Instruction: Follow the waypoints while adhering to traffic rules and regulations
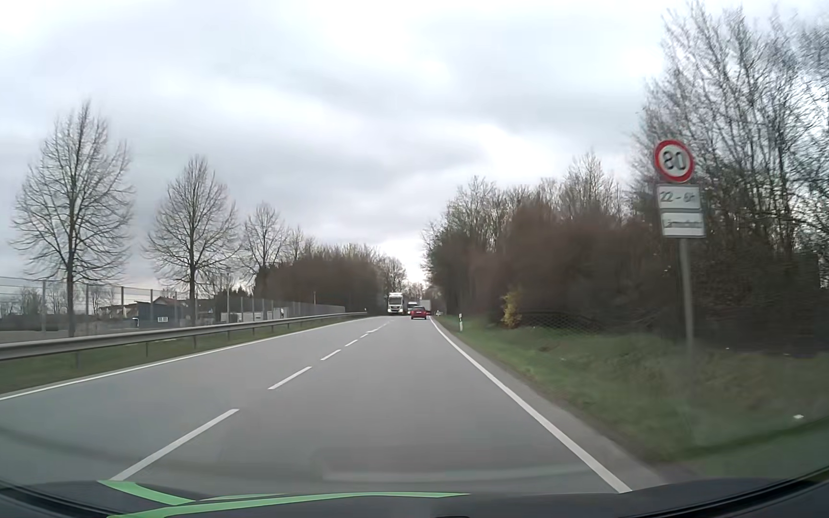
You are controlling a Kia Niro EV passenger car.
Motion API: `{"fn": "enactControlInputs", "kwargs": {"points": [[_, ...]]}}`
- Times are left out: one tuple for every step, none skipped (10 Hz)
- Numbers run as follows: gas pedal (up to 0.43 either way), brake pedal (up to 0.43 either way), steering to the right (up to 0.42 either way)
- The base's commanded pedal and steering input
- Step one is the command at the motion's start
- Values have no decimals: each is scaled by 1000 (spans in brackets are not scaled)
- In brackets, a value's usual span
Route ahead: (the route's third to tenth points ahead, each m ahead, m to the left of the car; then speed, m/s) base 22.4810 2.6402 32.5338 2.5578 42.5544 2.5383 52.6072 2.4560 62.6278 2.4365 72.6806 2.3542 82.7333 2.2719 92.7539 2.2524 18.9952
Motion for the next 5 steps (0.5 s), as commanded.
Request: {"fn": "enactControlInputs", "kwargs": {"points": [[169, 0, 2], [169, 0, 2], [169, 0, 1], [169, 0, 1], [177, 0, 1]]}}
